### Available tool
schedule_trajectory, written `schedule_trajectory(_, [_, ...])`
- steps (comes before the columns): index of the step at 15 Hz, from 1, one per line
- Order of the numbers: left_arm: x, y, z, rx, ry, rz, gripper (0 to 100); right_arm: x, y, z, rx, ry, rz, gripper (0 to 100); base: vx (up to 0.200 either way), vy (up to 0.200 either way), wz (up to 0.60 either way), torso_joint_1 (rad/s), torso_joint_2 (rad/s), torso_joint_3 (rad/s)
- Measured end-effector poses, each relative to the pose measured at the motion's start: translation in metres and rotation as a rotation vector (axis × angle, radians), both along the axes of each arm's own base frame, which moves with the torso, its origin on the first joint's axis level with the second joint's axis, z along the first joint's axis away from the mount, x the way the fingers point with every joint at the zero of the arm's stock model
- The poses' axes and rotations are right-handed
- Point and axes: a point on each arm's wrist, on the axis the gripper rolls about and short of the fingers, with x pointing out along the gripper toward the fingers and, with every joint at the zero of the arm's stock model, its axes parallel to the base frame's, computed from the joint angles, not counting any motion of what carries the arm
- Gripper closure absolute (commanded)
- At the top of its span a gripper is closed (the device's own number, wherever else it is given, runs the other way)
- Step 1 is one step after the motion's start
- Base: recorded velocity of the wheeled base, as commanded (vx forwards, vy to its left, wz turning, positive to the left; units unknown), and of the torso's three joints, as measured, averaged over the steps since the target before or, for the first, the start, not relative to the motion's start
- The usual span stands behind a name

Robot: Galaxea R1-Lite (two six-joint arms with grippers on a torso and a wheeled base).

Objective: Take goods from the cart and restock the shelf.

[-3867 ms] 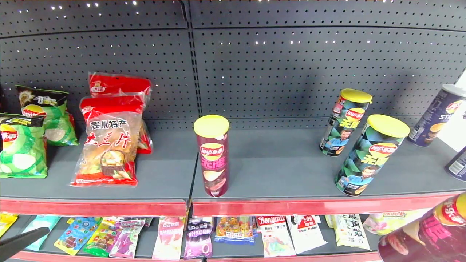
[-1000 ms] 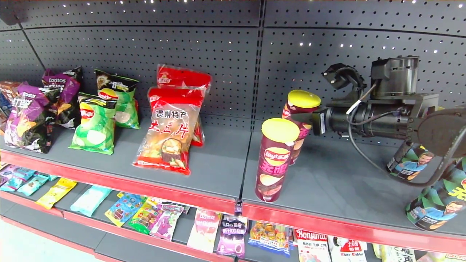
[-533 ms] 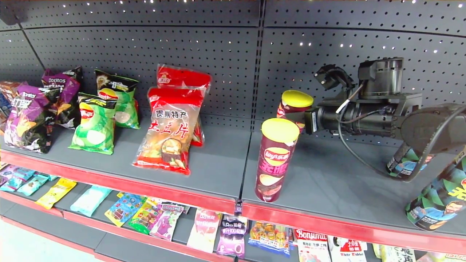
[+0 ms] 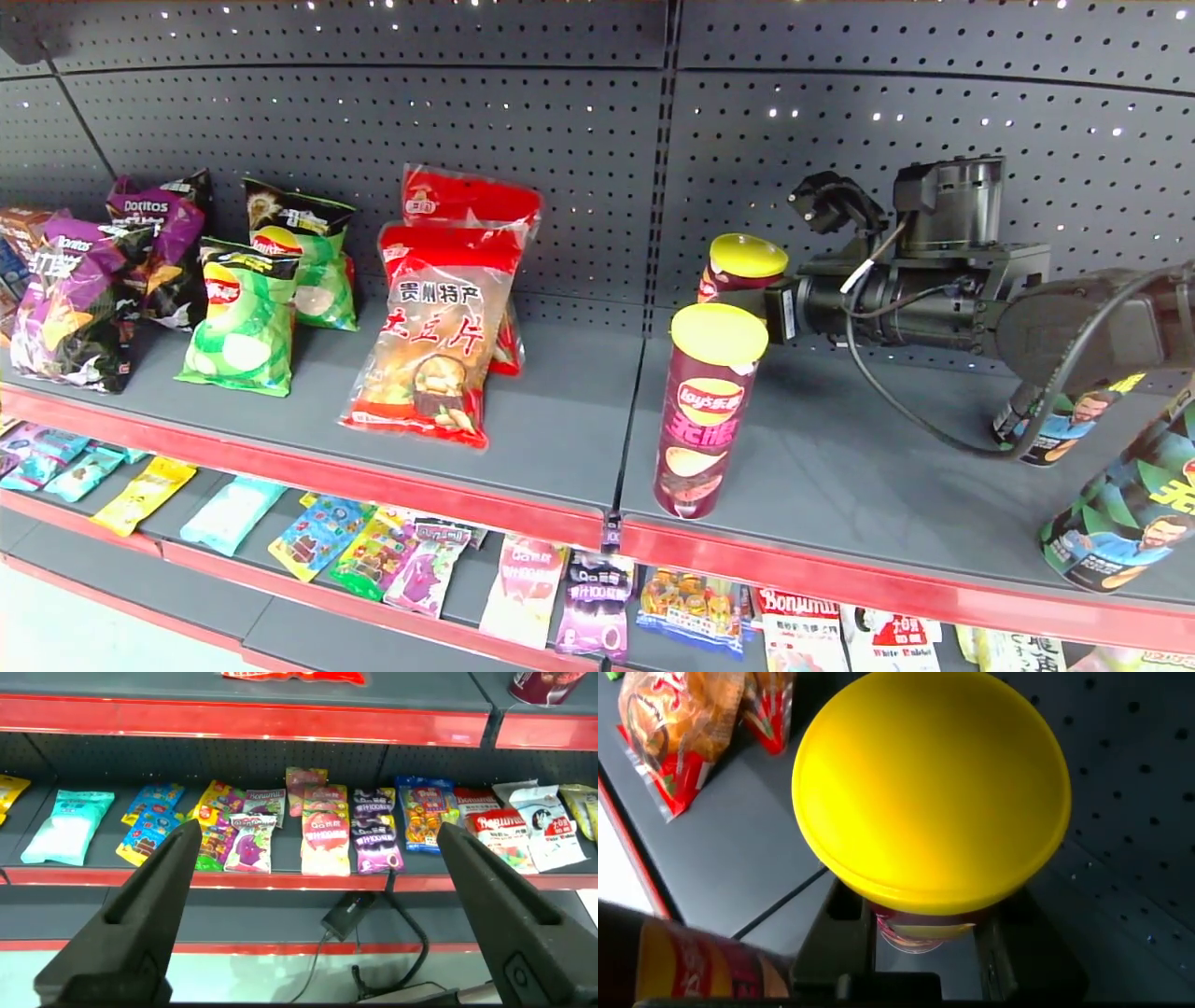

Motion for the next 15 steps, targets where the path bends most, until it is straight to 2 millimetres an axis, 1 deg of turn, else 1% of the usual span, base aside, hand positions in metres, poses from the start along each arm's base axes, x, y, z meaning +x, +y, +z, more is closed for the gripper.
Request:
schedule_trajectory(2, [0.0000,0.0000,0.0000,0.000,0.000,0.000,0,0.0008,0.0045,-0.0036,-0.004,0.007,0.010,100,0.000,0.000,0.00,0.000,0.00,0.000])
schedule_trajectory(8, [0.0001,0.0000,0.0000,0.000,0.001,0.001,0,0.0012,0.0075,-0.0075,-0.008,0.016,0.016,100,0.000,0.000,0.00,0.000,0.00,0.000])
schedule_trajectory(9, [0.0001,0.0000,0.0001,-0.001,0.001,0.001,0,0.0011,0.0075,-0.0079,-0.009,0.016,0.016,0,0.000,0.000,0.00,0.000,0.00,0.000])
schedule_trajectory(15, [0.0001,0.0000,0.0001,0.000,0.001,0.001,0,0.0005,0.0073,-0.0070,-0.008,0.011,0.014,0,0.000,0.000,0.00,0.000,0.00,0.000])
